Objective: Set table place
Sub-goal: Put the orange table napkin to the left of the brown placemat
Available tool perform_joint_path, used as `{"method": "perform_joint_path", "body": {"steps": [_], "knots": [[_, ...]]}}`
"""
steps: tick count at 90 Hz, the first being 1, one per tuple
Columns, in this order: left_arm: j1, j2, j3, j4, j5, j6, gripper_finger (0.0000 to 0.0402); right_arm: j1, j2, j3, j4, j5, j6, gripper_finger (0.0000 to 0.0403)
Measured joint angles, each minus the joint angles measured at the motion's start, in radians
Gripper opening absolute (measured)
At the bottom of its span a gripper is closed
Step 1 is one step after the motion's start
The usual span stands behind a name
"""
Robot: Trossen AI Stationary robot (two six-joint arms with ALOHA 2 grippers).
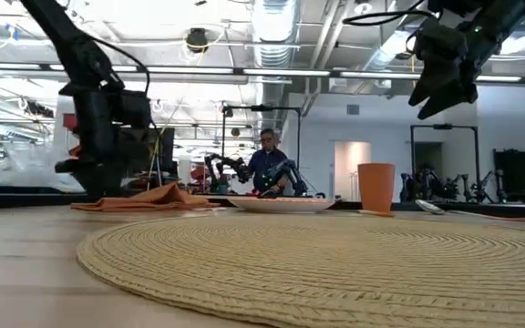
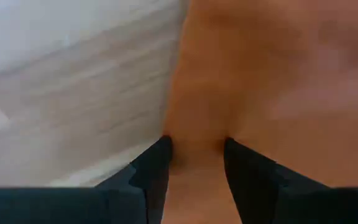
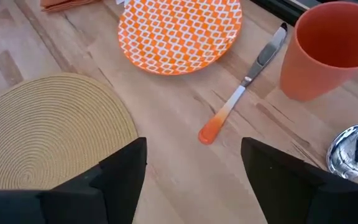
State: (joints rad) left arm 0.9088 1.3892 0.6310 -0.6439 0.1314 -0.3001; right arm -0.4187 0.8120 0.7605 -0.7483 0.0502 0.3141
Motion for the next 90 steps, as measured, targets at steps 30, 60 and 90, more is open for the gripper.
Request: {"method": "perform_joint_path", "body": {"steps": [30,60,90], "knots": [[0.0,-0.315,-0.007,-0.171,-0.107,-0.19,0.0135,0.0,0.0,0.0,0.001,-0.002,-0.001,0.025],[-0.024,-0.515,-0.129,-0.25,-0.116,-0.304,0.0135,0.0,0.0,0.0,0.0,-0.002,-0.01,0.025],[-0.075,-0.382,-0.162,-0.152,-0.093,-0.313,0.0135,0.0,0.0,0.0,0.001,-0.002,-0.009,0.025]]}}
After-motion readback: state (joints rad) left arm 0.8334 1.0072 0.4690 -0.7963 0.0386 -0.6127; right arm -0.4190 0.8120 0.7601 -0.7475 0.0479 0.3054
